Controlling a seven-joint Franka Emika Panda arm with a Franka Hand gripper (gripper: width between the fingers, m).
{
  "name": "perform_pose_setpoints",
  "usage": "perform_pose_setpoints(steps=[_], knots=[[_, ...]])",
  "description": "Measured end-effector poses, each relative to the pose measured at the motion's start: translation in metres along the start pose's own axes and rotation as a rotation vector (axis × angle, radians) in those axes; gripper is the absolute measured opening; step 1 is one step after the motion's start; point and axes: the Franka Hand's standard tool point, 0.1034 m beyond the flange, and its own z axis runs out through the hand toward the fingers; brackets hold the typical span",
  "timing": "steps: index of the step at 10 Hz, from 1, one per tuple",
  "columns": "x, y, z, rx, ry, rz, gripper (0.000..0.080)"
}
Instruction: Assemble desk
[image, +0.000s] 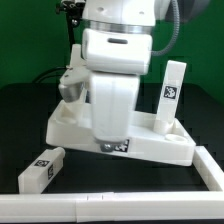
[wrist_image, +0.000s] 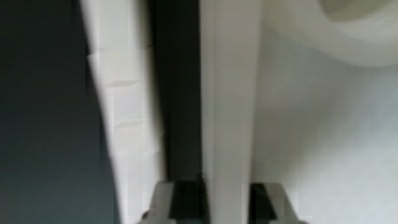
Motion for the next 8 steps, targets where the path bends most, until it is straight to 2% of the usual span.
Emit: perform_pose_setpoints(steps=[4, 6, 8], knots=[[-0.006, -0.005, 0.005, 0.011, -0.011, 0.026, 0.0057], [0.013, 0.001, 0.019, 0.003, -0.016, 0.087, 0.0057], [0.015, 0.005, 0.028, -0.005, -0.019, 0.088, 0.0057]])
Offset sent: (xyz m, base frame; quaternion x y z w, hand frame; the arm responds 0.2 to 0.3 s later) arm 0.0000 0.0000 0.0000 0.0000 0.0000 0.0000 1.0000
